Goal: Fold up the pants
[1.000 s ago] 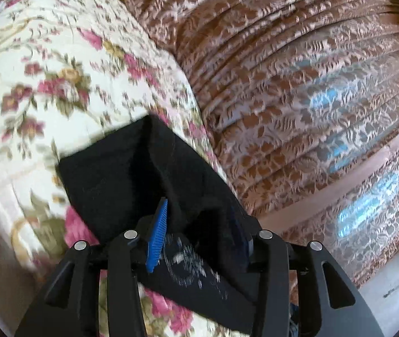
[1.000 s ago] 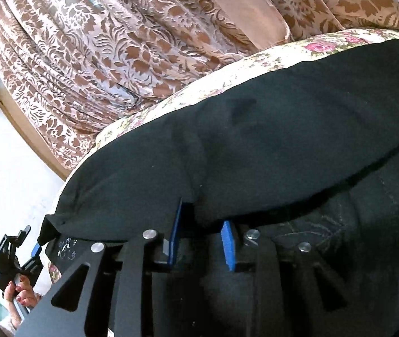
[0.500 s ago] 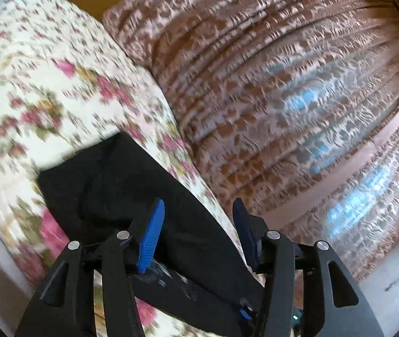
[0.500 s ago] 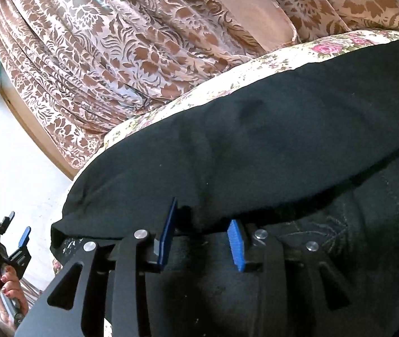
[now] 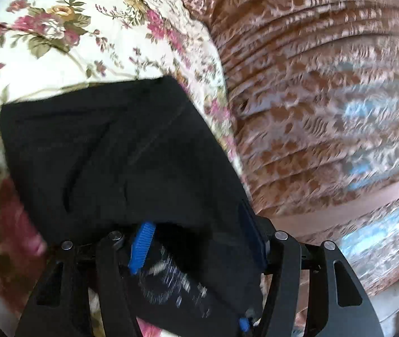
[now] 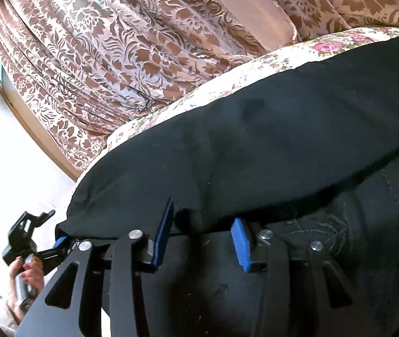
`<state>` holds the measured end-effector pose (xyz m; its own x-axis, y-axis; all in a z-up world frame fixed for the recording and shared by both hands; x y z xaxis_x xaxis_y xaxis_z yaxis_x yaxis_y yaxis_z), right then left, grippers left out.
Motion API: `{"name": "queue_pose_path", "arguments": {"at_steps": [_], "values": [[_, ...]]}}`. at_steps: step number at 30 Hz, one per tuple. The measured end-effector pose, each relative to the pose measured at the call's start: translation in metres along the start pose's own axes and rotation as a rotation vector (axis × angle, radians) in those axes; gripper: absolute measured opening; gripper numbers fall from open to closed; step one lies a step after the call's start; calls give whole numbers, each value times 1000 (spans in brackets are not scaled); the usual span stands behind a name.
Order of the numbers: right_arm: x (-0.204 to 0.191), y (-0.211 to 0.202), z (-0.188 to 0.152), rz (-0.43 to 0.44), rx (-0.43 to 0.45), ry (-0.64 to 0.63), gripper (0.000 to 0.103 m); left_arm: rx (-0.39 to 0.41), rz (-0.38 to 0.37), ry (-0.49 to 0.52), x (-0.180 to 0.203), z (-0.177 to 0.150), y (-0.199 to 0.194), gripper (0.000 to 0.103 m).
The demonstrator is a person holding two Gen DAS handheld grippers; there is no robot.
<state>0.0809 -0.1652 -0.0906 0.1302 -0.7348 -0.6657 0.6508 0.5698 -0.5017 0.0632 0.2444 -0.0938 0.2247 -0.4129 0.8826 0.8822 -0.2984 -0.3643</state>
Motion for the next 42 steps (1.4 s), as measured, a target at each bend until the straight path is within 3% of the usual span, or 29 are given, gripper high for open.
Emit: {"name": "queue_pose_path", "arguments": {"at_steps": [1,3,6,11,13,14,15,17,22,27,33,37,42], "values": [[0,-2,1,0,2,5,49,3,7,1,0,2,2,48],[-1,-7,2,-7,12,27,56,-14,8,22,1,5,6,30],[4,-16,8,3,32,98,61,-22,3,51,4,10,6,16],[23,-21,25,38,50,302,60,10,-58,101,19,22,-4,7],[32,-21,32,45,64,389,51,12,-63,124,23,23,-7,7],[38,-20,35,34,65,429,39,8,-63,136,26,24,-6,7],[43,-19,39,23,63,451,19,7,-64,140,28,25,-5,6],[49,-21,48,32,69,481,9,7,-80,144,32,28,-5,6],[13,-63,77,48,154,305,9,23,-142,194,53,34,-19,6],[-23,-100,72,85,169,175,9,33,-176,241,59,28,-44,6],[-30,-100,11,-32,72,-11,9,9,-79,225,10,15,-57,6],[-3,-80,-26,-98,-7,1,9,-26,3,216,-24,2,-49,6],[13,-70,-38,-98,-40,54,9,-33,31,200,-44,-2,-43,6]]}}
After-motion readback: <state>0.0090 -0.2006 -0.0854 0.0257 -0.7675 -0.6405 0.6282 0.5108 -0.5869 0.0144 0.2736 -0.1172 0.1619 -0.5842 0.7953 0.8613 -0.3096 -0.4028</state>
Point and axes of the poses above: each gripper's, at about its wrist camera, not at the fingertips, and y roughly the way its jaws point, x to its right, z to its top, the point moved 7 cm from there along y, roughly the way its jaws point, and after that the axes turned 4 degrees about y, right-handed, at the moved point
